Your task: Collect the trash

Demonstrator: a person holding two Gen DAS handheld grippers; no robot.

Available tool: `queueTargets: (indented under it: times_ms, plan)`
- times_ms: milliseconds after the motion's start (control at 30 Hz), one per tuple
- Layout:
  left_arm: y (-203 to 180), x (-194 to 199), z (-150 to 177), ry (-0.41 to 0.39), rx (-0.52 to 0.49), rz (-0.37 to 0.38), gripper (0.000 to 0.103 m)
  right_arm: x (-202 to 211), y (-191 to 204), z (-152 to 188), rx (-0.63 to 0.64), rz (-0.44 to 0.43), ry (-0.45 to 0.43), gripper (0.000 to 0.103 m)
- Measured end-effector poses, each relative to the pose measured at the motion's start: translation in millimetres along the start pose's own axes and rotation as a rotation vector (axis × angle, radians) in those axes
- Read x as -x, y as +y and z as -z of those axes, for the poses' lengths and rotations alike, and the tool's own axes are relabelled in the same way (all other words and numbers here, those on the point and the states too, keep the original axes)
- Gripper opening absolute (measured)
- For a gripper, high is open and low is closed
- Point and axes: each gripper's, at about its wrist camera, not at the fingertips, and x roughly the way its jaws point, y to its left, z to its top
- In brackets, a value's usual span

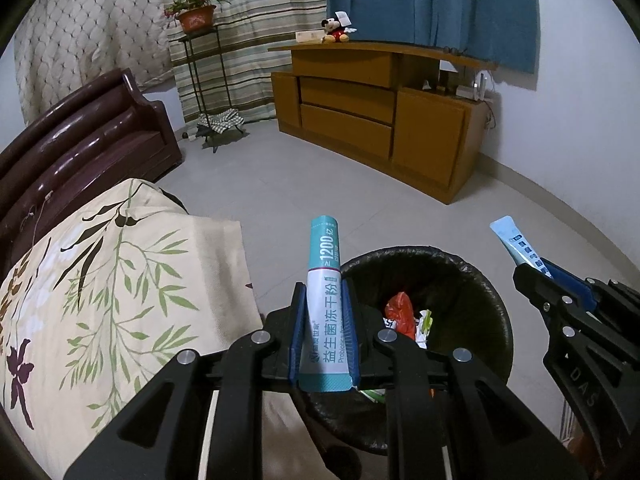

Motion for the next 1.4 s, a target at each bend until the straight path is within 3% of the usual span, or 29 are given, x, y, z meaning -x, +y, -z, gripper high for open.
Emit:
queueTargets:
  times_ms: [100, 133, 200, 300, 500, 600, 833, 1100, 1233, 1400]
  plan:
    - [-2, -3, 1, 0.016, 0.000, 0.002, 0.023, -2, -2, 0, -0.007, -0.001, 0.001, 0.018]
    - [-2, -4, 1, 0.021, 0.000, 0.001, 0.026, -3, -2, -1, -0.010, -0.001, 0.002, 0.024]
    - [-1, -4, 1, 0.026, 0.005, 0.000, 0.045, -4, -3, -1, -0.019, 0.001, -0.001, 0.033]
    - [1, -2, 0, 0.019, 0.015, -0.004, 0.055, -5, -3, -1, -0.022, 0.006, -0.004, 0.036]
    - [3, -3, -1, 0.018, 0.030, -0.011, 0.065, -3, -3, -2, -0.025, 0.016, -0.010, 0.042]
    - [3, -3, -2, 0.013, 0.033, -0.013, 0.070, -2, -3, -3, -0.022, 0.026, -0.018, 0.046]
    - [5, 0, -2, 0.007, 0.040, -0.013, 0.072, 6, 0, -4, -0.013, 0.054, -0.038, 0.067]
    - [13, 18, 4, -0.025, 0.063, -0.035, 0.075, 23, -6, -3, -0.039, 0.081, -0.060, 0.071]
    - [16, 32, 7, -0.045, 0.066, -0.044, 0.077, 35, -6, 0, -0.049, 0.103, -0.104, 0.079]
    - [24, 48, 12, -0.065, 0.078, -0.052, 0.080, 49, -4, 3, -0.063, 0.104, -0.143, 0.080]
